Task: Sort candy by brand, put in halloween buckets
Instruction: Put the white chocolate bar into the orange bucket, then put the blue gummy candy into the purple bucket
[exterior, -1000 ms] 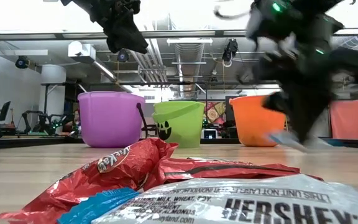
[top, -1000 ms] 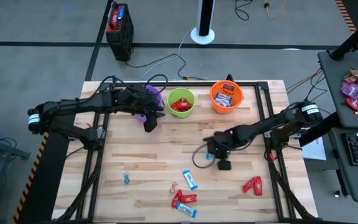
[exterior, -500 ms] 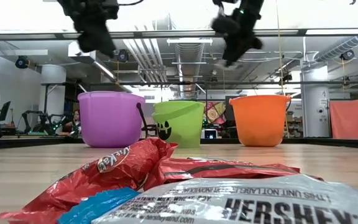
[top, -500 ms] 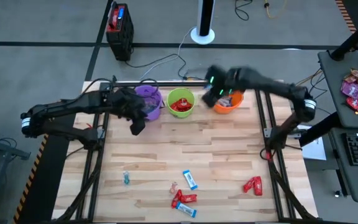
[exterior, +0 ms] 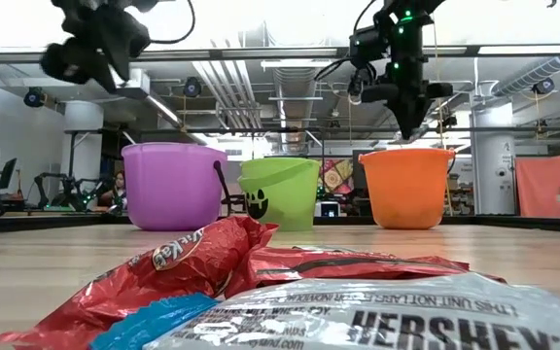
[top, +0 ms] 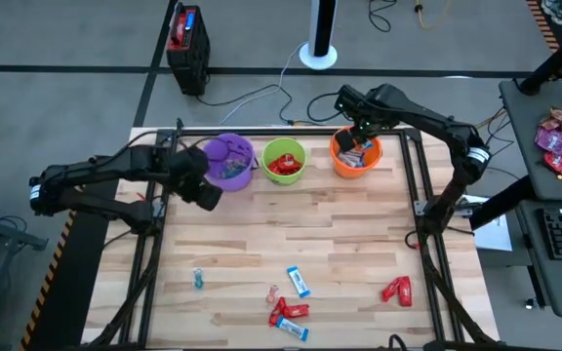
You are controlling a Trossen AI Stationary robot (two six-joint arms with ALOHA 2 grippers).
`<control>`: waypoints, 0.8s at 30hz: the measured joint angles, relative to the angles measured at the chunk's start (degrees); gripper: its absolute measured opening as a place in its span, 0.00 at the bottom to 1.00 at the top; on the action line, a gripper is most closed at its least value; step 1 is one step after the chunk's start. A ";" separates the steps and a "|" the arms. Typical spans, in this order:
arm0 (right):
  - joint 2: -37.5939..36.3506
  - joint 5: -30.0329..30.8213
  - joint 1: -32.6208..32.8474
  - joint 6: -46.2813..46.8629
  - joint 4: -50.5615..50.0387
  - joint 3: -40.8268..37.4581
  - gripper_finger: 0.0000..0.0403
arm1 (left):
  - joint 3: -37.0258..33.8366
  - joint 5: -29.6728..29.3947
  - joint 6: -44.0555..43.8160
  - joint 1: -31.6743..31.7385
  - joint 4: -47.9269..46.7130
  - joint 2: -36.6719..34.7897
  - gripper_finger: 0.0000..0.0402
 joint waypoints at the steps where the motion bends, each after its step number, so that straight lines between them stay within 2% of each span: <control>1: 0.01 0.09 -0.03 -0.30 0.04 -0.01 0.18 | 0.00 0.02 -2.81 -1.02 -0.75 0.06 0.26; 8: -0.40 -0.42 -0.01 -3.35 0.57 -0.01 0.38 | 0.00 0.13 -21.14 -11.36 -1.46 0.35 0.26; 13: -0.71 -0.69 0.05 -3.74 0.68 0.01 0.47 | 0.00 -2.62 -39.84 -25.19 -1.59 3.91 0.29; 18: -0.71 -0.91 0.27 -5.77 2.32 0.01 0.50 | -0.13 -3.34 -55.28 -37.80 -3.17 11.05 0.38; 24: -0.73 -6.24 0.41 -8.62 6.44 0.01 0.50 | -1.74 -3.27 -63.98 -43.08 -2.59 18.41 0.55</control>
